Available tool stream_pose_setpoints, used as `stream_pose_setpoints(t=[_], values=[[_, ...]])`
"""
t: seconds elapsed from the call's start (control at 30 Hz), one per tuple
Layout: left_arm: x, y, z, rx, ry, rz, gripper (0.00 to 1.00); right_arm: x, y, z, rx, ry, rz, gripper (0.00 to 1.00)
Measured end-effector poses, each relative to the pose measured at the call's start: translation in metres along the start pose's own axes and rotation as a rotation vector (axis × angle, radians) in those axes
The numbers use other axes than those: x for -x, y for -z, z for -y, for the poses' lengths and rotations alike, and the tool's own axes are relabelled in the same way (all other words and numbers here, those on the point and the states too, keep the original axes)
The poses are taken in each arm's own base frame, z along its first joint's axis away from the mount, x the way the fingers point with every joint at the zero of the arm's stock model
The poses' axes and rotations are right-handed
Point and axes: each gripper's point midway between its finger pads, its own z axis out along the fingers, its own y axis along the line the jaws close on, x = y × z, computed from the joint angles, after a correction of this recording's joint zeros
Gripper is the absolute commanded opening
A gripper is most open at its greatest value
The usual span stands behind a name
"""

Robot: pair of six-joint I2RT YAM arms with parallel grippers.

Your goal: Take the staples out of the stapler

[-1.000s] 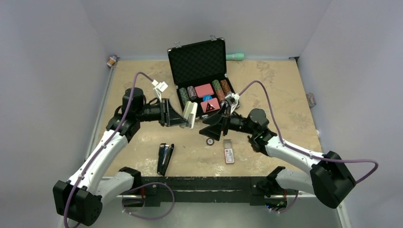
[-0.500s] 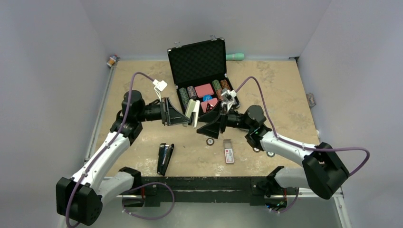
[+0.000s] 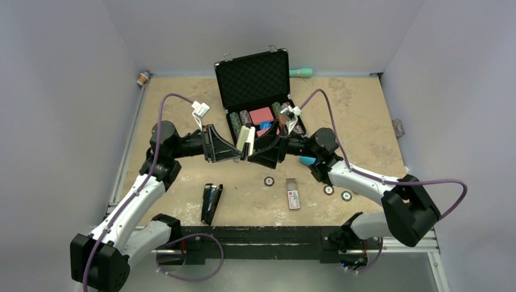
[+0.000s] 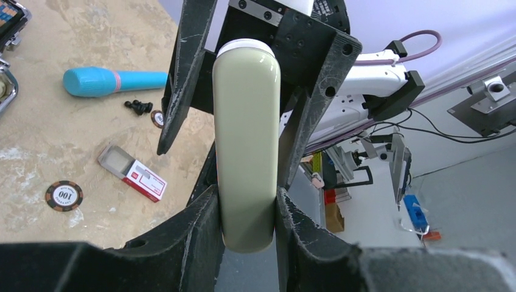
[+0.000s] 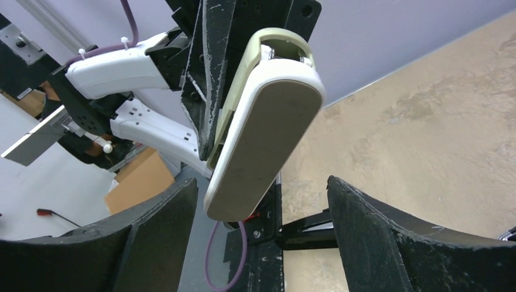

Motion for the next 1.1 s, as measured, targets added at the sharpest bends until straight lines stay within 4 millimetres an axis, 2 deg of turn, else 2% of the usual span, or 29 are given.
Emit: stream_pose_setpoints(t=[0.2, 0.37, 0.6, 0.67, 0.83, 0.87, 0.9, 1.0, 1.1], values=[[-0.001, 0.000, 0.000, -0.008, 0.002, 0.005, 0.00, 0.002, -0.005, -0.002, 0.012, -0.011, 0.000, 0.75], [-0.002, -0.002, 0.002, -0.014, 0.005, 0.002, 0.00, -0.001, -0.010, -0.008, 0.032, -0.019, -0.009, 0.65], [-0.001, -0.002, -0.001, -0.010, -0.016, 0.017, 0.00, -0.005, -0.015, -0.012, 0.051, -0.048, -0.023, 0.17], [0.000, -0.001, 0.000, -0.016, -0.050, 0.020, 0.00, -0.005, -0.015, -0.011, 0.047, -0.070, -0.026, 0.00], [-0.001, -0.001, 0.000, -0.014, -0.079, 0.019, 0.00, -0.007, -0.015, -0.011, 0.043, -0.090, -0.031, 0.00], [-0.002, -0.001, -0.001, -0.012, -0.078, 0.018, 0.04, -0.007, -0.015, -0.011, 0.040, -0.090, -0.033, 0.00], [-0.002, 0.000, -0.002, -0.007, -0.079, 0.019, 0.13, -0.008, -0.014, -0.010, 0.037, -0.092, -0.036, 0.00], [-0.005, 0.001, -0.007, 0.019, -0.074, 0.017, 0.50, -0.013, -0.014, -0.007, 0.020, -0.109, -0.053, 0.00], [-0.009, 0.002, -0.017, 0.075, -0.049, 0.023, 0.73, -0.021, -0.014, 0.002, -0.028, -0.119, -0.072, 0.00]])
